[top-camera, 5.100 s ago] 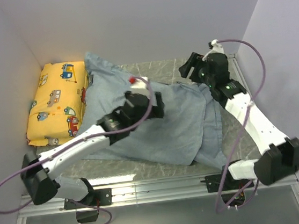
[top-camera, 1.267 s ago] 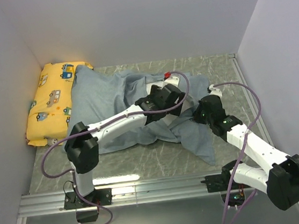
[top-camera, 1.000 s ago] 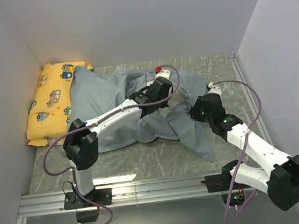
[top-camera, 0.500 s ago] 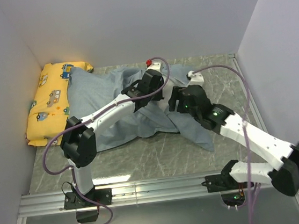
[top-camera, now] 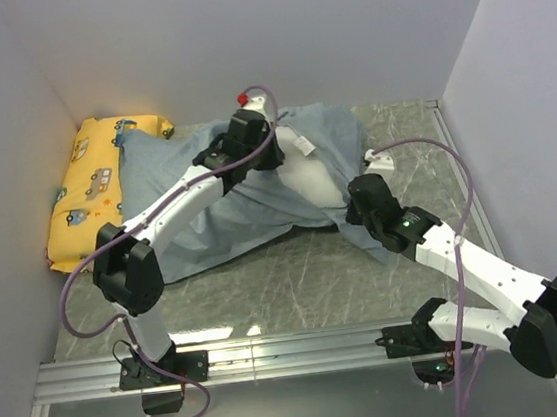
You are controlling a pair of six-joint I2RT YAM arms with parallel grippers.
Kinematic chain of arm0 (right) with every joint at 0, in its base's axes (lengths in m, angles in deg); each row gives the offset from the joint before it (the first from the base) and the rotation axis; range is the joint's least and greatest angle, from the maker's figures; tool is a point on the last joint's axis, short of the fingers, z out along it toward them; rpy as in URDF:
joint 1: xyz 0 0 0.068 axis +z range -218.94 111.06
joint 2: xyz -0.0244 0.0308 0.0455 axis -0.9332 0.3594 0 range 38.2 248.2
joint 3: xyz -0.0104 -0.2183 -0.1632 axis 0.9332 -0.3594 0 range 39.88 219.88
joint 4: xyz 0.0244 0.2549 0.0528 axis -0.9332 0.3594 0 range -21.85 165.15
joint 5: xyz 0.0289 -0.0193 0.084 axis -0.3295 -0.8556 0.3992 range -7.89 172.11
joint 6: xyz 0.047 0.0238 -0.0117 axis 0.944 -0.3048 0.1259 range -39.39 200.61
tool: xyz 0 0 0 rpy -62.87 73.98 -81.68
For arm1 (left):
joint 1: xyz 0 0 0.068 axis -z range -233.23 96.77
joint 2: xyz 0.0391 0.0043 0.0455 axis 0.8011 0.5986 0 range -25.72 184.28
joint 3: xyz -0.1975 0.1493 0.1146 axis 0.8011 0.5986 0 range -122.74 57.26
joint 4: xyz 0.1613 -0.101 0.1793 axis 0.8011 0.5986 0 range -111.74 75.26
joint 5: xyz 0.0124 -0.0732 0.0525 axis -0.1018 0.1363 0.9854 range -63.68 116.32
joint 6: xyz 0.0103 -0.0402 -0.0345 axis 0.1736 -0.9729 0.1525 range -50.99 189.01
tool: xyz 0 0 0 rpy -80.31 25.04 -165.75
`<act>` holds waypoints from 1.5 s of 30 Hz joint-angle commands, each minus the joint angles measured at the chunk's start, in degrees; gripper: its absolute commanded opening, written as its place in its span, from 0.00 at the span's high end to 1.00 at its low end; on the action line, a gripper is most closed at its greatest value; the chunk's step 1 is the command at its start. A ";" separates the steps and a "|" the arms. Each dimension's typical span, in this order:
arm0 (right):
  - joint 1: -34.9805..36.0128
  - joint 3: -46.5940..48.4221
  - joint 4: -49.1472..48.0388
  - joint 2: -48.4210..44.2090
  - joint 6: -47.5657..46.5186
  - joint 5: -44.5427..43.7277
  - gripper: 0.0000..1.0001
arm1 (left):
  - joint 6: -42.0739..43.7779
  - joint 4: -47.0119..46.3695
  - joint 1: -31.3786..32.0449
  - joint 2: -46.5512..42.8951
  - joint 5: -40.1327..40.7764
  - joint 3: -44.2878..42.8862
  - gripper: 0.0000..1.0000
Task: Remove the pillowcase from the pillow
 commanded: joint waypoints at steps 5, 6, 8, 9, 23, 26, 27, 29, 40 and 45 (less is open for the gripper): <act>-8.03 -7.09 -4.29 -1.93 1.56 3.71 0.94 | -0.94 0.16 -10.02 -9.94 -0.09 -2.10 1.00; -8.91 -8.32 -5.35 -1.66 1.65 5.46 0.94 | -0.85 0.42 -10.38 -10.29 -0.27 -2.28 1.00; -11.81 -9.03 -8.08 0.35 1.91 6.96 0.95 | -0.68 0.77 -10.82 -11.43 -0.97 -2.02 1.00; -13.04 -9.12 -8.79 1.41 2.00 8.80 0.95 | -0.67 0.95 -10.99 -11.78 -1.32 -1.76 1.00; -19.11 2.21 -17.94 18.20 -1.25 23.41 0.53 | -5.06 -11.34 -4.14 -22.33 -14.95 28.80 1.00; -19.81 3.45 -17.32 17.77 -1.43 23.50 0.39 | -5.77 -13.02 -2.74 -22.86 -14.43 32.77 1.00; -19.73 3.45 -17.06 17.42 -1.43 23.50 0.37 | -5.86 -13.11 -2.65 -22.77 -14.07 33.31 1.00; -19.82 3.62 -15.22 15.49 -1.34 22.54 0.33 | -5.86 -13.02 -2.73 -22.42 -13.37 34.01 1.00; -19.38 4.42 -5.02 -2.51 -2.40 16.99 0.28 | -5.42 -12.76 -2.73 -20.40 -12.75 31.56 1.00; -12.98 3.71 -8.00 -7.02 -5.81 17.09 0.25 | -5.33 -12.76 -2.73 -19.96 -13.28 30.50 1.00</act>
